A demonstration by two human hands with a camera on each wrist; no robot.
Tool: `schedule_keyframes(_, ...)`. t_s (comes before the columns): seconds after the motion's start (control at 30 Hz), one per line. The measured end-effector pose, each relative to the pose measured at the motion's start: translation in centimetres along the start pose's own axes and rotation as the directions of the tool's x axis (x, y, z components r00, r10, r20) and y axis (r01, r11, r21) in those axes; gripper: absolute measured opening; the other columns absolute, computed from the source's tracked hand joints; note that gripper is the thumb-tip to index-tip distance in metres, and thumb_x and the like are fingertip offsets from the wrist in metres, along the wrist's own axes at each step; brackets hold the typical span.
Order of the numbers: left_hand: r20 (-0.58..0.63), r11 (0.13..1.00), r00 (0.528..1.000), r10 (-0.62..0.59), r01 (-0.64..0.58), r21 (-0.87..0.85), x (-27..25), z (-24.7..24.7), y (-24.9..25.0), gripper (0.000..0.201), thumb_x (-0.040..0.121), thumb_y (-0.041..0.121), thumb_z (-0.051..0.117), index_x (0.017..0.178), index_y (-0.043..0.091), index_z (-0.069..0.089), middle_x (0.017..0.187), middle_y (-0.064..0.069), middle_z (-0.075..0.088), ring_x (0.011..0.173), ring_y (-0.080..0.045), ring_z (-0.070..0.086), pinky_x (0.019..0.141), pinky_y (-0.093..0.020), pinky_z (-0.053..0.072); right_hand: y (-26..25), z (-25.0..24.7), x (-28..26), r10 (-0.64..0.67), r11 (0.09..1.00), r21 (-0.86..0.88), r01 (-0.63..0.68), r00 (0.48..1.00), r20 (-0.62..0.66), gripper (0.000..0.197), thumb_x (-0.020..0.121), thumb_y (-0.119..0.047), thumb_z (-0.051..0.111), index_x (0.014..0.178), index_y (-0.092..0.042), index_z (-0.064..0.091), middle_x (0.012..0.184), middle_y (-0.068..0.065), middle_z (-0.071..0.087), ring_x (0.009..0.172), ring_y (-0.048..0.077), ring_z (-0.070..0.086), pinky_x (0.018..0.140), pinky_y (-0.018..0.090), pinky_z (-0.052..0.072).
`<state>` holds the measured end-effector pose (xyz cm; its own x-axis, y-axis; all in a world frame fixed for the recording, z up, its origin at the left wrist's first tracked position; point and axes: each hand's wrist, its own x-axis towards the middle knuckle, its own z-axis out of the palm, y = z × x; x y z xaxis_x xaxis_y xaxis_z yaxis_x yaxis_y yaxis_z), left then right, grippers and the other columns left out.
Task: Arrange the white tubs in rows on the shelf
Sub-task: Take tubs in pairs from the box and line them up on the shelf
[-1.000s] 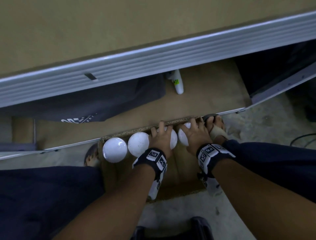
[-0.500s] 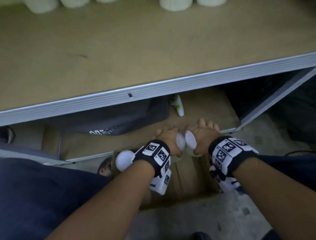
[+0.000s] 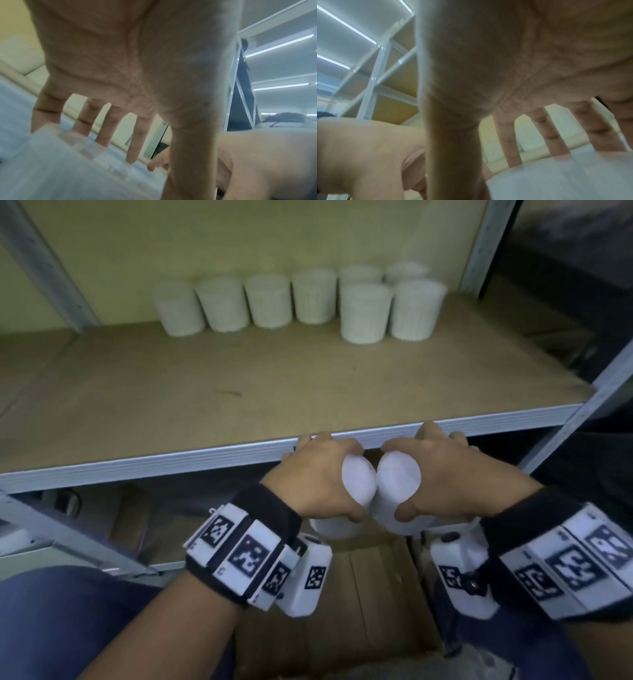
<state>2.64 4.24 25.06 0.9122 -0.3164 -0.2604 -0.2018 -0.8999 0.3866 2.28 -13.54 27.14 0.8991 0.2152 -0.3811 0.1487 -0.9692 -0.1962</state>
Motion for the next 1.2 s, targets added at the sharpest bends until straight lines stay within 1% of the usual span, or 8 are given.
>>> schedule_keyframes(0.2,-0.200,1.000,0.980,0.013,-0.011,0.010,-2.8,-5.5,-1.1,0.070,0.057,0.049,0.077,0.122,0.043,0.051,0.117,0.010,0.054,0.112,-0.017,0.047,0.086,-0.030,0.042,-3.0,-4.5,0.4,-0.106,0.991,0.073,0.114,0.989,-0.105,0.087,0.054,-0.048,0.079,0.130,-0.050,0.038,0.119,-0.005,0.038,0.117,0.026,0.041,0.096,0.042,0.045)
schedule_keyframes(0.33,-0.240,1.000,0.970,-0.029,0.030,0.000,-3.4,-7.8,-2.6,0.075,0.055,0.052,0.078,0.124,0.043,0.051,0.123,0.017,0.056,0.116,-0.012,0.047,0.091,-0.031,0.046,-5.1,-5.7,2.0,-0.147,0.983,0.083,0.162,0.976,-0.161,0.086,0.054,-0.052,0.077,0.131,-0.048,0.040,0.121,-0.005,0.043,0.118,0.023,0.042,0.093,0.037,0.046)
schedule_keyframes(0.43,-0.280,0.999,0.959,-0.049,0.047,-0.013,-4.0,-9.2,-3.6,0.073,0.054,0.053,0.079,0.122,0.046,0.051,0.121,0.021,0.055,0.112,-0.007,0.047,0.083,-0.025,0.043,-6.7,-6.5,2.9,-0.183,0.976,0.087,0.202,0.966,-0.185,0.082,0.058,-0.052,0.076,0.132,-0.045,0.042,0.125,-0.006,0.045,0.122,0.021,0.040,0.096,0.036,0.044)
schedule_keyframes(0.57,-0.348,0.994,0.934,-0.086,0.057,-0.092,-4.6,-11.2,-4.9,0.069,0.053,0.055,0.078,0.117,0.050,0.054,0.116,0.023,0.057,0.106,-0.001,0.049,0.079,-0.023,0.041,-8.3,-7.7,3.6,-0.220,0.960,0.122,0.254,0.946,-0.237,0.076,0.059,-0.054,0.074,0.129,-0.043,0.048,0.111,-0.012,0.043,0.123,0.020,0.041,0.097,0.035,0.043)
schedule_keyframes(0.77,-0.534,0.978,0.831,-0.157,0.056,-0.201,-4.0,-12.3,-7.2,0.061,0.054,0.053,0.079,0.111,0.041,0.061,0.112,0.023,0.060,0.100,-0.002,0.055,0.071,-0.009,0.039,-9.9,-8.4,5.7,-0.213,0.936,0.172,0.308,0.882,-0.420,0.065,0.063,-0.052,0.074,0.124,-0.041,0.054,0.119,-0.006,0.043,0.117,0.023,0.044,0.085,0.030,0.042)
schedule_keyframes(0.83,-0.568,0.973,0.804,-0.173,0.050,-0.226,-3.2,-11.8,-7.8,0.060,0.055,0.052,0.080,0.111,0.038,0.062,0.114,0.022,0.060,0.102,-0.002,0.054,0.070,-0.010,0.038,-10.2,-8.0,6.8,-0.200,0.940,0.165,0.297,0.876,-0.439,0.065,0.065,-0.051,0.073,0.126,-0.040,0.053,0.121,-0.003,0.042,0.118,0.025,0.040,0.085,0.030,0.039)
schedule_keyframes(0.97,-0.543,0.961,0.808,-0.227,0.096,-0.259,-1.8,-10.1,-9.0,0.054,0.061,0.050,0.080,0.109,0.037,0.062,0.119,0.016,0.056,0.107,-0.006,0.048,0.079,-0.021,0.035,-10.5,-6.8,8.5,-0.175,0.955,0.154,0.255,0.899,-0.402,0.065,0.067,-0.050,0.072,0.128,-0.037,0.051,0.126,-0.001,0.041,0.121,0.028,0.036,0.095,0.034,0.038)
schedule_keyframes(1.2,-0.540,0.979,0.823,-0.175,0.085,-0.187,-1.7,-9.5,-9.1,0.047,0.071,0.047,0.075,0.113,0.034,0.059,0.114,0.018,0.046,0.110,-0.004,0.044,0.089,-0.020,0.031,-10.3,-5.4,8.7,-0.178,0.953,0.154,0.260,0.896,-0.407,0.063,0.074,-0.054,0.065,0.132,-0.037,0.045,0.135,-0.006,0.038,0.127,0.025,0.027,0.109,0.037,0.032)
